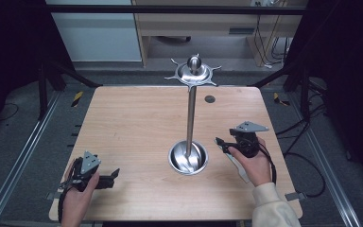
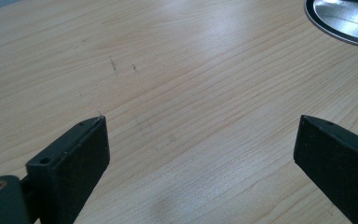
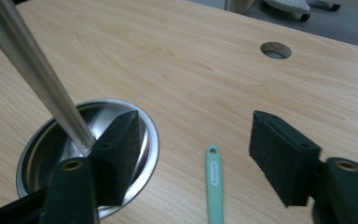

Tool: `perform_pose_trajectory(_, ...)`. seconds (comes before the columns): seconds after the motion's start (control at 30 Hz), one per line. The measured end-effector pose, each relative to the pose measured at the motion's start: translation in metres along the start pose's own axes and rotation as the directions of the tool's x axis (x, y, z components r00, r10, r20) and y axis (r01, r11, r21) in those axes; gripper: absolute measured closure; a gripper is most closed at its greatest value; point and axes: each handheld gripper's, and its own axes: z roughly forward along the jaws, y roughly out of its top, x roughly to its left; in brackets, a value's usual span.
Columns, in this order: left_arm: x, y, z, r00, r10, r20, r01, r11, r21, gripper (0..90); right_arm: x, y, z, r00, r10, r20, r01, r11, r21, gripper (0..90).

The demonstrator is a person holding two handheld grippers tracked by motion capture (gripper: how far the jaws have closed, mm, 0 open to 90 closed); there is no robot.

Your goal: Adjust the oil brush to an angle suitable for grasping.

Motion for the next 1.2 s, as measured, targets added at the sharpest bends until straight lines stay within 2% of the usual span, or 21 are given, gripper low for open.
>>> perform_pose_trajectory(0.03,0.000,0.000,0.000,1.0000,0.000,0.000,0.000,1.0000,0.000,3.1,0.000,0.000,0.000,1.0000,0.000,0.000,0.000,1.0000,0.000,38.4)
perform_pose_trajectory(0.17,0.000,-0.001,-0.001,1.0000,0.002,-0.005,-0.002,1.0000,-0.001,3.1,0.008,0.003,0.004,0.9964,-0.084,0.011,0.084,0.9951,0.052,46.3)
perform_pose_trajectory(0.27,0.001,-0.002,-0.001,1.0000,-0.002,-0.009,0.002,1.0000,0.004,3.1,0.006,0.010,0.010,0.9939,-0.109,-0.015,0.110,0.9885,0.104,50.9)
perform_pose_trajectory(0.43,0.001,-0.002,0.000,0.9999,-0.008,-0.009,0.008,0.9999,0.007,3.1,0.003,0.012,0.028,0.9911,-0.133,-0.005,0.132,0.9778,0.162,65.6)
perform_pose_trajectory(0.53,0.000,-0.001,0.001,0.9999,-0.006,-0.009,0.006,1.0000,0.007,3.1,0.005,0.003,0.039,0.9945,-0.102,-0.025,0.105,0.9762,0.190,75.4)
perform_pose_trajectory(0.6,-0.001,-0.001,0.000,1.0000,-0.002,-0.007,0.002,1.0000,0.006,3.1,0.006,-0.001,0.042,0.9926,-0.120,-0.024,0.122,0.9672,0.223,80.2)
perform_pose_trajectory(0.67,-0.001,-0.001,-0.001,1.0000,-0.001,-0.003,0.001,1.0000,0.004,3.1,0.005,-0.007,0.043,0.9942,-0.106,-0.020,0.108,0.9667,0.232,84.7)
perform_pose_trajectory(0.7,-0.001,-0.001,0.000,1.0000,-0.001,-0.002,0.001,1.0000,0.004,3.1,0.004,-0.010,0.044,0.9929,-0.118,-0.013,0.118,0.9627,0.244,87.1)
perform_pose_trajectory(0.73,-0.001,-0.001,0.000,1.0000,-0.001,-0.001,0.001,1.0000,0.004,3.1,0.004,-0.014,0.045,0.9918,-0.128,0.005,0.122,0.9539,0.274,89.7)
perform_pose_trajectory(0.8,-0.001,-0.001,0.000,1.0000,-0.001,0.001,0.001,1.0000,0.003,3.1,0.004,-0.016,0.045,0.9919,-0.126,0.010,0.118,0.9524,0.281,90.0)
perform_pose_trajectory(0.83,-0.001,-0.001,0.000,1.0000,0.001,0.002,-0.001,1.0000,0.002,3.1,0.002,-0.019,0.047,0.9925,-0.120,0.021,0.109,0.9469,0.303,90.0)
perform_pose_trajectory(0.9,-0.002,0.000,0.000,1.0000,0.003,0.002,-0.003,1.0000,0.004,3.1,0.001,-0.020,0.047,0.9926,-0.120,0.019,0.109,0.9457,0.306,90.0)
perform_pose_trajectory(1.0,-0.003,0.000,0.001,1.0000,0.004,0.005,-0.004,1.0000,0.002,3.1,0.001,-0.024,0.053,0.9914,-0.129,0.022,0.114,0.9339,0.339,90.0)
perform_pose_trajectory(1.1,-0.003,0.000,0.001,1.0000,0.005,0.005,-0.005,1.0000,0.003,3.1,0.001,-0.026,0.056,0.9910,-0.132,0.021,0.116,0.9295,0.350,90.0)
perform_pose_trajectory(1.13,-0.003,0.000,0.001,1.0000,0.002,0.005,-0.002,1.0000,0.003,3.1,0.001,-0.027,0.059,0.9903,-0.137,0.024,0.119,0.9224,0.368,90.0)
perform_pose_trajectory(1.2,-0.003,0.000,0.001,1.0000,0.002,0.004,-0.002,1.0000,0.003,3.1,0.001,-0.028,0.060,0.9902,-0.138,0.022,0.120,0.9191,0.375,90.0)
